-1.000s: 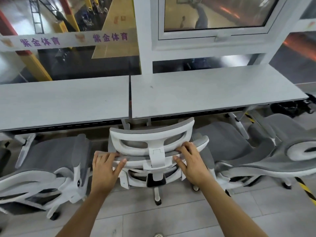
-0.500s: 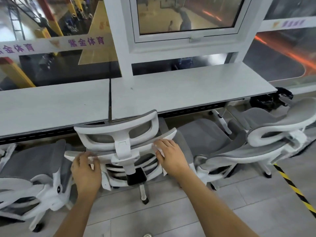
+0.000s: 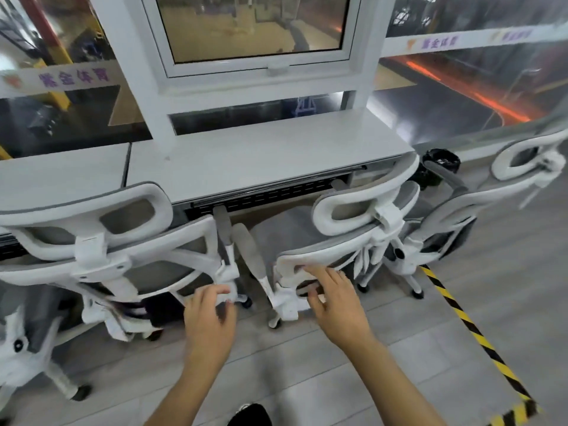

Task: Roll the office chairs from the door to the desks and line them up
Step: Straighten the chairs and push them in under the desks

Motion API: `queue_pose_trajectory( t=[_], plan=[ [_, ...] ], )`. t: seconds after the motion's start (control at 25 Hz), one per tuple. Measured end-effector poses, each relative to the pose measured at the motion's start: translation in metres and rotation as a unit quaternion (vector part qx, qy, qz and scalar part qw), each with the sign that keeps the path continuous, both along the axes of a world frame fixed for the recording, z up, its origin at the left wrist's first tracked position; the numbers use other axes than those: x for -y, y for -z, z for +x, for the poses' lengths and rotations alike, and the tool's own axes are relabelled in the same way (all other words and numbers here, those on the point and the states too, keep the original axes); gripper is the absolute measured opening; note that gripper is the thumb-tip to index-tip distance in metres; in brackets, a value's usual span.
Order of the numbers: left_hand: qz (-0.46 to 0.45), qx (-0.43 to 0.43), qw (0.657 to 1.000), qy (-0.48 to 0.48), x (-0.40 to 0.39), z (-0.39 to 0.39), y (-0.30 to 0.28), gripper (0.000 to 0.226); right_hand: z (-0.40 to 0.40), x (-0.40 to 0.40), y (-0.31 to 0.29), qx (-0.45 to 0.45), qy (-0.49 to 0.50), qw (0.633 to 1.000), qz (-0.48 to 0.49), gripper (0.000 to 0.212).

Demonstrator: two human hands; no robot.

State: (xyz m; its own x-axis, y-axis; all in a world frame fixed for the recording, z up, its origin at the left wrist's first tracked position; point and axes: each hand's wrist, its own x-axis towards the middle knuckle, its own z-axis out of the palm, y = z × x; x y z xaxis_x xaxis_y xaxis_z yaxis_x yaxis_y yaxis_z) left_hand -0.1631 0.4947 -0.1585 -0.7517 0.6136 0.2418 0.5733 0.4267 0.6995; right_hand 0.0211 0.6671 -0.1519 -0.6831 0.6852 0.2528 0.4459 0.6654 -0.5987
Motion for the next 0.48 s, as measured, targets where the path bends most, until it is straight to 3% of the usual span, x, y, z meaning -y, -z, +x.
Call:
queue_pose_trajectory(
  t=[0.24, 0.36, 0.48],
  plan=[
    [-0.016, -0.013, 0.991, 0.129, -0.094, 0.08, -0.001, 0.028, 0.077, -0.081, -0.001, 0.006, 0.101, 0.995, -0.016, 0.035],
    [-0.051, -0.073, 0.989, 0.12, -0.149, 0.084, 0.005, 0.04, 0.083, -0.143, -0.009, 0.013, 0.133, 0.991, -0.01, 0.036],
    [-0.127, -0.069, 0.986, 0.085, -0.196, 0.081, 0.024, 0.046, 0.077, -0.211, -0.015, 0.035, 0.142, 0.989, 0.013, 0.034]
  ],
)
